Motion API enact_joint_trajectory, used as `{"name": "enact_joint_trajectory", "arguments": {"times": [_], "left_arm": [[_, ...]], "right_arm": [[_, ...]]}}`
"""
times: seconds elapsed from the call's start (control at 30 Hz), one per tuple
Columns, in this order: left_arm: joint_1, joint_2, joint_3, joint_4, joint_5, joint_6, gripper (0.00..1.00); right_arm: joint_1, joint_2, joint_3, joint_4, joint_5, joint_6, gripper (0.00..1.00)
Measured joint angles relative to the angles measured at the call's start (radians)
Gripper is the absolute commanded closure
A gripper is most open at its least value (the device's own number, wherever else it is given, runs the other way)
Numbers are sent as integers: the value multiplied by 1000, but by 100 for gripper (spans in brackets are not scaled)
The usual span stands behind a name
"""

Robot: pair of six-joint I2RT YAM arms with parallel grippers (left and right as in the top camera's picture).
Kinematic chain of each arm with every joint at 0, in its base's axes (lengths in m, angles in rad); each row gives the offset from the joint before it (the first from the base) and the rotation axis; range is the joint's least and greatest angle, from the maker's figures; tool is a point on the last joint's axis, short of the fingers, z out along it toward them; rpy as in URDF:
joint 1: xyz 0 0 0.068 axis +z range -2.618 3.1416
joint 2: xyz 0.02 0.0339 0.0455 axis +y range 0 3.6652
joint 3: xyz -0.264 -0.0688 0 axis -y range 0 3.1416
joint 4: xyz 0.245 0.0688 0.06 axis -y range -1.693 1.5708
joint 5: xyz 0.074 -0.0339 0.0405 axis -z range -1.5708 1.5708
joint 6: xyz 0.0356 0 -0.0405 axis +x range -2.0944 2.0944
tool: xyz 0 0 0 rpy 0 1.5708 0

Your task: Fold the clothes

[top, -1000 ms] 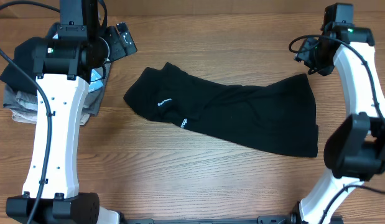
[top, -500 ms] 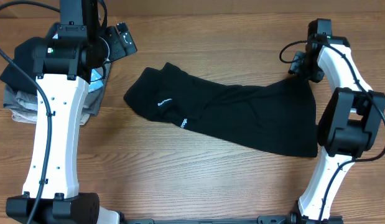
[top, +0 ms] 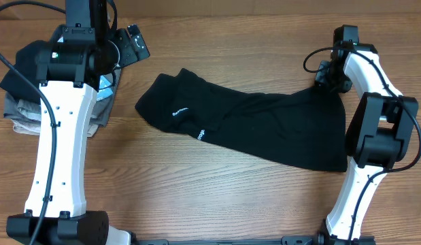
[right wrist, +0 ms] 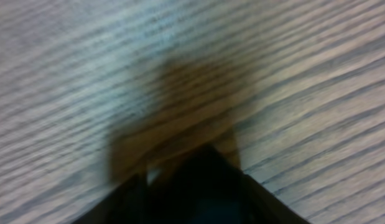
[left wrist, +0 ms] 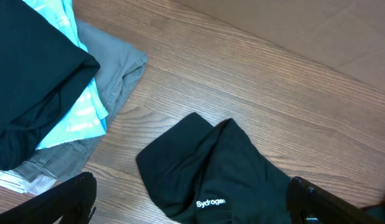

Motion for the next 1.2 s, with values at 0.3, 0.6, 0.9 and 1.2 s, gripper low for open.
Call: {"name": "enact_joint_trajectory", "arguments": {"times": [0.3,0.6,0.9,1.2], "left_arm": [[0,0,0,0,0,0,0],[0,0,0,0,0,0,0],[0,0,0,0,0,0,0],[0,0,0,0,0,0,0]], "right_arm": [[-2,0,0,6,15,-5,96],[-2,-4,26,-119,10,-6,96],[-2,-133,29,-290,-32,14,96],[-2,-191,37,-483,-103,36,96]]}}
